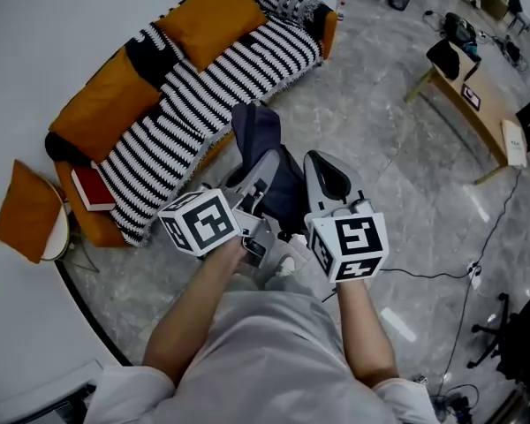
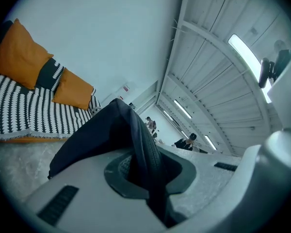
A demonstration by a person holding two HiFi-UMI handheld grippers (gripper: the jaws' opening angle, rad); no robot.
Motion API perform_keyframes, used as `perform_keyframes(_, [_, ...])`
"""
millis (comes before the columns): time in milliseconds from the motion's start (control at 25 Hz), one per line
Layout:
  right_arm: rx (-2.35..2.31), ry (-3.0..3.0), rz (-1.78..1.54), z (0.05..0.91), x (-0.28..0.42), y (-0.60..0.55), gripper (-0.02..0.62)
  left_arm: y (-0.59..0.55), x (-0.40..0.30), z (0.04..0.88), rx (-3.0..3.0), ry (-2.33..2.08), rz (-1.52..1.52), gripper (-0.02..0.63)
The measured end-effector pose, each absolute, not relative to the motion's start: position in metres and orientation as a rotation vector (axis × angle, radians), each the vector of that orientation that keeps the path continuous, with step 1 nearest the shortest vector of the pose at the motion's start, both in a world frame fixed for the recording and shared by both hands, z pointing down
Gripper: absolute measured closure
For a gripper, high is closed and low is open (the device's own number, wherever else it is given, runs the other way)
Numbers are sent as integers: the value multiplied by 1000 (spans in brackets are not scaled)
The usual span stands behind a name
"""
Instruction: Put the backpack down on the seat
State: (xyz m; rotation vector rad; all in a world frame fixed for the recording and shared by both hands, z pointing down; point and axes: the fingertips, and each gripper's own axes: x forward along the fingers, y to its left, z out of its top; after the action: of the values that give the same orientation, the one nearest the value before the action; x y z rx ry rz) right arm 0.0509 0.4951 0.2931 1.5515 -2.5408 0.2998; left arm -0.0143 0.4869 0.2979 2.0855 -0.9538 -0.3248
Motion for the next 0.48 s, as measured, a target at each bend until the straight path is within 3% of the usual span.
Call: perform_keyframes(480, [1574,-2493,301,303,72,430,594,413,1,313,2050,-928,-325,580])
